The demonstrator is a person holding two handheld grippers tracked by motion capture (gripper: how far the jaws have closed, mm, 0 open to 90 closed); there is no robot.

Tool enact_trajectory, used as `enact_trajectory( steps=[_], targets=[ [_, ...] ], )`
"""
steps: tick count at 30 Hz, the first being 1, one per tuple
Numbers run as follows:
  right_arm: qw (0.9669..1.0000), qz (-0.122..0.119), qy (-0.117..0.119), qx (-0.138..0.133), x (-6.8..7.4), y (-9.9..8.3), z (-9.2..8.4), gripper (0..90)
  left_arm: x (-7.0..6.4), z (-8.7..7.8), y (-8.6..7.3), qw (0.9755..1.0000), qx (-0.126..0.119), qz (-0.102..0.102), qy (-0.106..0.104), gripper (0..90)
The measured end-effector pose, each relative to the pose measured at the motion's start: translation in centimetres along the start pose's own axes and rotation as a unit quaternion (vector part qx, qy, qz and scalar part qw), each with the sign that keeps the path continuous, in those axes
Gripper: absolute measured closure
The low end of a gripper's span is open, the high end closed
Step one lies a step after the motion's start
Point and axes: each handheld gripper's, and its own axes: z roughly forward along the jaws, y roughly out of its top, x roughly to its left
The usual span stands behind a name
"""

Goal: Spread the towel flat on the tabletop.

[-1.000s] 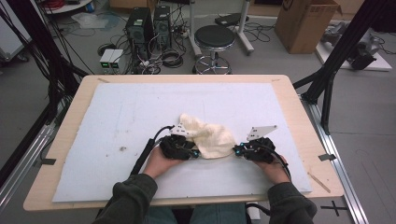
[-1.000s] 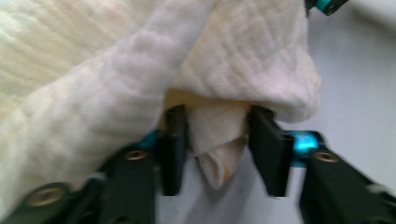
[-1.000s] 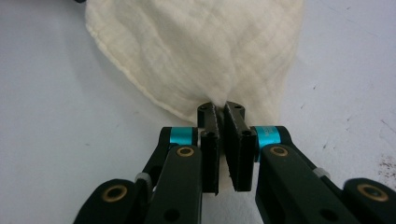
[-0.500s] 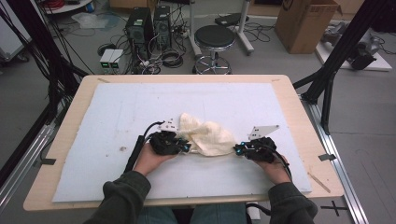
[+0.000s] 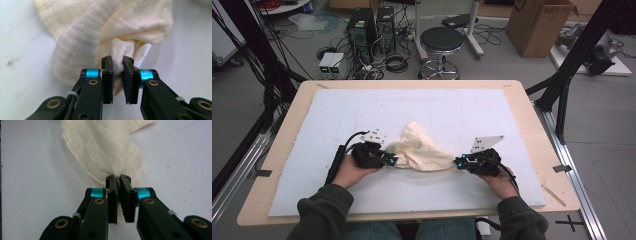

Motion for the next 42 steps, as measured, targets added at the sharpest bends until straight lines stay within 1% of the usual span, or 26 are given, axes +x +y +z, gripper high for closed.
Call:
enact_trajectory(
  steps=[1, 2, 3, 4, 6, 7, 8, 10, 11, 13, 15, 16, 17, 18, 20, 22, 23, 24, 26, 28, 30, 31, 34, 38, 42],
  targets=[
    [1.0000, -0.004, 0.002, 0.003, 0.1, 0.1, 0.2, 85.0, 0.3, -0.2, -0.3, 1.0000, 0.004, -0.003, 0.003, 78.5],
    [1.0000, -0.007, 0.004, 0.004, 0.2, 0.2, 0.4, 85.0, 0.4, -0.4, -0.6, 0.9999, 0.002, -0.011, 0.005, 77.3],
    [0.9999, -0.009, 0.006, 0.007, 0.3, 0.2, 0.6, 85.0, 0.6, -0.6, -0.8, 0.9999, 0.007, -0.009, 0.010, 76.9],
    [0.9999, -0.011, 0.007, 0.010, 0.4, 0.3, 0.8, 85.0, 0.7, -0.7, -1.0, 0.9998, 0.004, -0.017, 0.011, 75.7],
    [0.9998, -0.011, 0.008, 0.015, 0.3, 0.3, 0.9, 85.0, 0.9, -1.1, -1.3, 0.9997, 0.000, -0.023, 0.009, 71.1],
    [0.9998, -0.011, 0.006, 0.016, 0.3, 0.2, 1.0, 85.0, 0.9, -1.3, -1.3, 0.9997, -0.003, -0.023, 0.009, 69.0],
    [0.9998, -0.009, 0.007, 0.015, 0.3, 0.2, 1.0, 85.0, 0.7, -1.5, -1.3, 0.9997, -0.009, -0.023, 0.003, 66.8],
    [0.9998, -0.007, 0.008, 0.015, 0.4, 0.3, 1.0, 85.0, 0.3, -1.7, -1.1, 0.9996, -0.023, -0.013, -0.008, 64.5],
    [0.9998, -0.010, 0.008, 0.015, 0.4, 0.3, 1.1, 85.0, 0.1, -1.7, -1.0, 0.9994, -0.029, -0.011, -0.014, 63.5],
    [0.9998, -0.010, 0.008, 0.017, 0.4, 0.3, 1.2, 85.0, -0.3, -1.5, -0.7, 0.9992, -0.033, -0.003, -0.024, 62.0],
    [0.9998, -0.012, 0.008, 0.017, 0.4, 0.3, 1.2, 85.0, -0.7, -0.9, -0.4, 0.9994, -0.028, 0.004, -0.023, 61.4],
    [0.9998, -0.013, 0.007, 0.016, 0.4, 0.3, 1.3, 85.0, -0.8, -0.6, -0.3, 0.9996, -0.021, 0.005, -0.021, 60.6],
    [0.9998, -0.012, 0.007, 0.015, 0.4, 0.3, 1.3, 85.0, -0.8, -0.2, -0.3, 0.9997, -0.012, 0.010, -0.020, 60.5],
    [0.9998, -0.012, 0.009, 0.015, 0.4, 0.4, 1.3, 84.9, -0.9, 0.3, -0.2, 0.9998, -0.006, 0.009, -0.014, 61.1],
    [0.9998, -0.008, 0.008, 0.018, 0.5, 0.3, 1.2, 84.9, -0.8, 1.0, -0.1, 0.9999, 0.008, 0.012, -0.003, 65.9],
    [0.9998, -0.007, 0.010, 0.018, 0.5, 0.3, 1.3, 84.9, -0.6, 1.4, -0.1, 0.9999, 0.010, 0.011, 0.001, 76.2],
    [0.9998, -0.007, 0.011, 0.017, 0.5, 0.3, 1.3, 84.9, -0.5, 1.3, -0.1, 0.9999, 0.009, 0.012, 0.002, 79.4],
    [0.9998, -0.010, 0.011, 0.016, 0.4, 0.3, 1.3, 85.0, -0.5, 1.2, -0.1, 0.9999, 0.001, 0.011, -0.001, 82.2],
    [0.9998, -0.011, 0.011, 0.014, 0.4, 0.3, 1.3, 84.9, -0.4, 0.7, 0.0, 0.9999, -0.010, 0.012, -0.004, 83.2],
    [0.9998, -0.011, 0.010, 0.012, 0.4, 0.3, 1.2, 84.9, -0.4, 0.2, 0.0, 0.9998, -0.019, 0.005, -0.009, 83.7],
    [0.9999, -0.010, 0.008, 0.008, 0.3, 0.4, 0.9, 85.0, -0.2, -0.4, 0.1, 0.9995, -0.027, 0.003, -0.013, 83.7],
    [0.9999, -0.008, 0.010, 0.004, 0.3, 0.4, 0.8, 84.9, -0.1, -0.6, 0.2, 0.9995, -0.030, 0.002, -0.013, 83.7],
    [0.9999, -0.008, 0.007, -0.003, 0.2, 0.7, 0.3, 85.0, 0.1, -1.5, 0.4, 0.9989, -0.045, -0.004, -0.014, 84.0],
    [0.9998, -0.009, 0.002, -0.015, 0.1, 1.3, -0.3, 85.0, 0.3, -2.6, 0.6, 0.9987, -0.050, -0.001, -0.008, 84.3],
    [0.9996, -0.014, 0.002, -0.024, 0.1, 1.9, -0.8, 85.0, 0.6, -4.0, 0.8, 0.9978, -0.066, -0.004, -0.008, 84.7]
  ],
)
